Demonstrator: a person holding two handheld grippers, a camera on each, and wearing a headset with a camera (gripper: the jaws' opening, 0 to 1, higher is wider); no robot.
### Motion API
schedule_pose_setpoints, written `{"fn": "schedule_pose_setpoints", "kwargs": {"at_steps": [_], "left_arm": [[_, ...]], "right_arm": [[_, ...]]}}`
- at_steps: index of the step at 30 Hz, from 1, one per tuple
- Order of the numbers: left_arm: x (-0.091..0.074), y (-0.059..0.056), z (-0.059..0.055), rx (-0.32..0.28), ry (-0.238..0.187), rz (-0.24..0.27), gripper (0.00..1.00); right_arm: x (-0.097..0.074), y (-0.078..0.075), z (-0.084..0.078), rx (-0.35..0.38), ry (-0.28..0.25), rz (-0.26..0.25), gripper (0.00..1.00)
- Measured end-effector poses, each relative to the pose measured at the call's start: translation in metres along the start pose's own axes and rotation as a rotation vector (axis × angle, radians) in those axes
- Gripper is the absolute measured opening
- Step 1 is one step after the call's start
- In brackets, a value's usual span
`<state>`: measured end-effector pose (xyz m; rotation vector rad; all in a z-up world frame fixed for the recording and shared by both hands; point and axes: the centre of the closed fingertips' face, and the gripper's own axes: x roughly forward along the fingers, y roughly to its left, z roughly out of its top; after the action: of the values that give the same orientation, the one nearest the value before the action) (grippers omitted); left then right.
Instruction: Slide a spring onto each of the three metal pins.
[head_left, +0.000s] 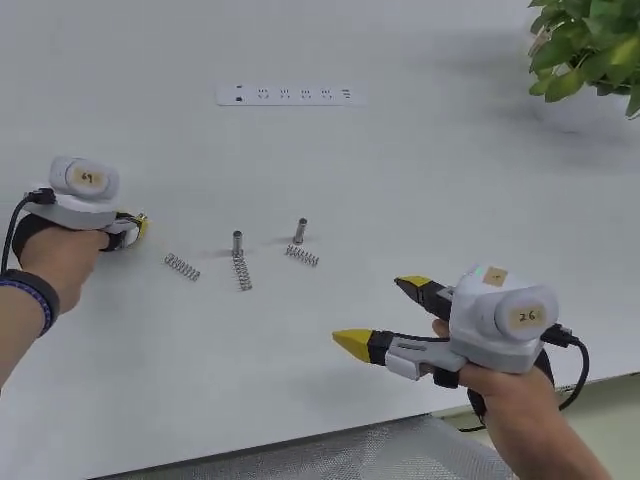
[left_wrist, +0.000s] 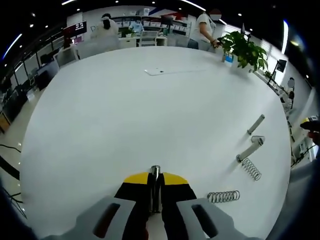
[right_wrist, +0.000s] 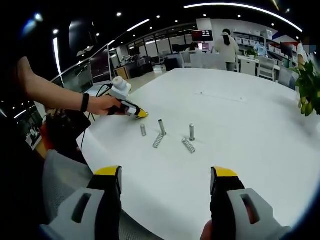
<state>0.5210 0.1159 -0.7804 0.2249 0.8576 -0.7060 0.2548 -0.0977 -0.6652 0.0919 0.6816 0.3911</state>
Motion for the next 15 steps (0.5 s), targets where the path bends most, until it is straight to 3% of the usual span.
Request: {"fn": "schedule_pose_setpoints", "kwargs": {"at_steps": [10,15], "left_arm": [[-0.0013,-0.0056,-0.0010,0.007,0.015,0.006,0.00],[-0.0062,-0.0069,-0.0008,-0.007,0.001,0.010,0.00]], "right_arm": [[-0.0027,-0.0034,-0.0038,0.004,0.003,-0.008,0.71],[-0.0041,-0.0067,-0.0021,0.004,-0.001,-0.014,0.71]]}}
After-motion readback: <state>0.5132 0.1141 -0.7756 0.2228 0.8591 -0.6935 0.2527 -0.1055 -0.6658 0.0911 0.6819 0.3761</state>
